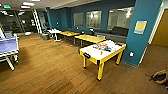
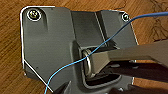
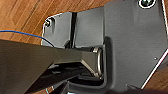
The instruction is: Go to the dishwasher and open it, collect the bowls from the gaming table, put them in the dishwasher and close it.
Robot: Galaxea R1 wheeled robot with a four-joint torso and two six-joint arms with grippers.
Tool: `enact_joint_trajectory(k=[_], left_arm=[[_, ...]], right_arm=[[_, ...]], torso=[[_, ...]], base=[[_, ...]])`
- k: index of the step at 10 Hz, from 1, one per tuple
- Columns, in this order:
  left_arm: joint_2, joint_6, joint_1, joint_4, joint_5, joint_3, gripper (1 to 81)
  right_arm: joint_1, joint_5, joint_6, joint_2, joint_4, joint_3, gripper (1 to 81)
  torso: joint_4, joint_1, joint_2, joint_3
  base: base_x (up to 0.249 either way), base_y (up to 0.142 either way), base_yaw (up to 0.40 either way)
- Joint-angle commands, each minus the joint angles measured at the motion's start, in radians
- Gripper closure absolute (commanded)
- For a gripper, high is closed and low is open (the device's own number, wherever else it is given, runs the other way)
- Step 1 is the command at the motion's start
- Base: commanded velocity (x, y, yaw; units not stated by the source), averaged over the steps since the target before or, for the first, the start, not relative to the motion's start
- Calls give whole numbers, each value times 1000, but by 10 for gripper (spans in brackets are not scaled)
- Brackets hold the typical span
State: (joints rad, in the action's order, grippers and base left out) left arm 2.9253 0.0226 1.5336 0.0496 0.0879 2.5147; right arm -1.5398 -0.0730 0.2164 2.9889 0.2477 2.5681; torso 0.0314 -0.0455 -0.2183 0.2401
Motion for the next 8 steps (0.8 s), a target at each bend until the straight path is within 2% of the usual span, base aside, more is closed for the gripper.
enact_joint_trajectory(k=[1, 8], left_arm=[[-3, 2, -34, 10, -54, -10, 10], [-1, 2, -34, 10, -53, -10, 10]], right_arm=[[39, 50, -3, 6, 18, -8, 10], [40, 50, -3, 14, 22, -8, 10]], torso=[[0, 0, 0, 0], [0, 0, 0, 0]], base=[[134, 0, 0], [137, 0, 0]])
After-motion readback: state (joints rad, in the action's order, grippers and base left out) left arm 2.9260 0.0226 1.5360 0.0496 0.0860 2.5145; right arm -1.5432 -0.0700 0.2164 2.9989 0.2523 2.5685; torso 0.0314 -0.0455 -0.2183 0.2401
